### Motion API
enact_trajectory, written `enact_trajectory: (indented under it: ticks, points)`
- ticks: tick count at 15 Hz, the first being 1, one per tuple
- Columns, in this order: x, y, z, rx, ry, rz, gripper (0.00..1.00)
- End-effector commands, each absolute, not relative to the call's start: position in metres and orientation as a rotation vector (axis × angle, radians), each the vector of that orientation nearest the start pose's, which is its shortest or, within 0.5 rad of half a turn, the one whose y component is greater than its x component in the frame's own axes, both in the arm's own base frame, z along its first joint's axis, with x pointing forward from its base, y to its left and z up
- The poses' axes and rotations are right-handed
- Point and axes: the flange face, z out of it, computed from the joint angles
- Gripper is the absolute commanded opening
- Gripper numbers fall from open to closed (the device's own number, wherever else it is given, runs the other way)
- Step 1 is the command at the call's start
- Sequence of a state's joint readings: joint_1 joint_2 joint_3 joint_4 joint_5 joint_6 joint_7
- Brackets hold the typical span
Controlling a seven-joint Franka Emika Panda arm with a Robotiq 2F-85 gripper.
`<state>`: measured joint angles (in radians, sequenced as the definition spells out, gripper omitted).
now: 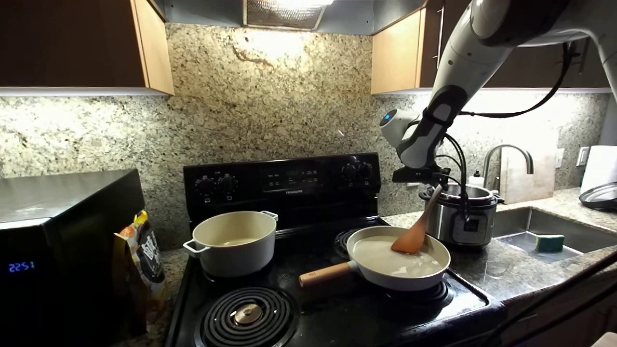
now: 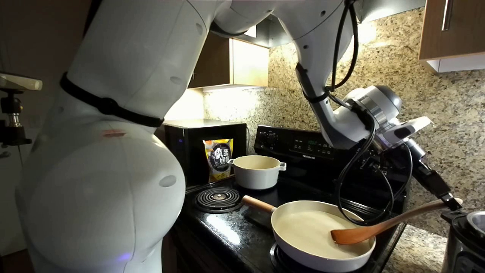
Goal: Stir the water in the pan with the spatula
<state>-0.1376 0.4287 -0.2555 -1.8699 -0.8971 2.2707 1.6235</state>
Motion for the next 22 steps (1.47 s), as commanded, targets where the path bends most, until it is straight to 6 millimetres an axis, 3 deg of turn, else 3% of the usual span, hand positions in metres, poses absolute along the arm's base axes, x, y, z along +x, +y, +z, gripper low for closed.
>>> enact_trajectory:
  ticks: [1, 11, 22]
  points:
    - [0.603, -0.241, 0.309, 1.909, -1.524, 0.521, 0.07]
    - [0.631, -0.195, 0.306, 1.958, -1.435, 0.551, 0.07]
    - [0.630, -0.190, 0.305, 2.030, -1.316, 0.575, 0.07]
